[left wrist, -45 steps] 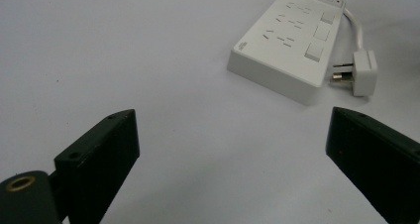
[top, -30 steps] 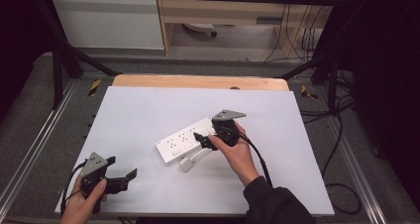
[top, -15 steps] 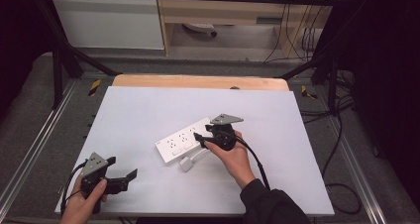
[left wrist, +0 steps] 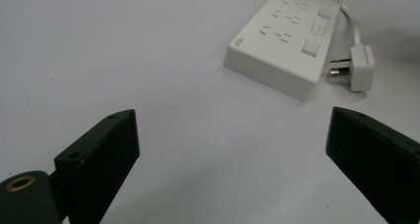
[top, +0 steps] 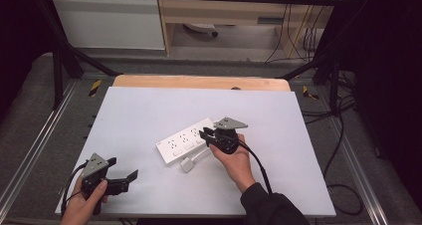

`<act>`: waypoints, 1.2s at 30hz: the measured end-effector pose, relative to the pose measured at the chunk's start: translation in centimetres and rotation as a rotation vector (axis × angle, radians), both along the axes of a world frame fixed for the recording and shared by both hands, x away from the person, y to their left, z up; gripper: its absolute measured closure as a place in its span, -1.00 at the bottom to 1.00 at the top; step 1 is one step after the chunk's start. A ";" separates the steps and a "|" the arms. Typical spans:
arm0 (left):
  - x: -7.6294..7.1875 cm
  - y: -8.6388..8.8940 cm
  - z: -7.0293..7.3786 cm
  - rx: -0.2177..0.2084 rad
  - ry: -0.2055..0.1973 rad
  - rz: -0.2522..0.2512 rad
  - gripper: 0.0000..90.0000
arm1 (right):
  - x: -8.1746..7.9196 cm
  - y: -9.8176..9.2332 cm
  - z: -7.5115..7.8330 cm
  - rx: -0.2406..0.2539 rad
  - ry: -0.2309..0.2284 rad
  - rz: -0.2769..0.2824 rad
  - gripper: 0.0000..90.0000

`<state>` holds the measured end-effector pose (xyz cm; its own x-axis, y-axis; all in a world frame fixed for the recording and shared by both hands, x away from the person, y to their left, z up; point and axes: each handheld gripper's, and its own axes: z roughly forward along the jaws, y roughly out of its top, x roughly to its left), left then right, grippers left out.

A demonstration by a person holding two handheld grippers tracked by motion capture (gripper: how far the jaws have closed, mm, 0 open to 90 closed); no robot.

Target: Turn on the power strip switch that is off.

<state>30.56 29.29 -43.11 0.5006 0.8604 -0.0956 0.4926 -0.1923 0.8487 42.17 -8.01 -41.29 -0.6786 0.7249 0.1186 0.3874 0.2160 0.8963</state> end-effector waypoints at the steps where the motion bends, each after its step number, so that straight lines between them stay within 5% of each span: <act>1: 0.0 0.0 0.0 0.000 0.000 0.000 -0.86 | -0.1 -0.1 0.0 0.000 -0.004 0.001 0.71; 13: -0.1 0.0 0.0 0.000 -0.003 0.000 -0.86 | -0.2 -0.1 -1.0 0.000 -0.007 -0.008 0.97; 36: 0.0 0.0 0.0 0.002 0.000 0.001 -0.86 | -0.3 -0.7 -2.5 -0.027 -0.009 -0.035 1.00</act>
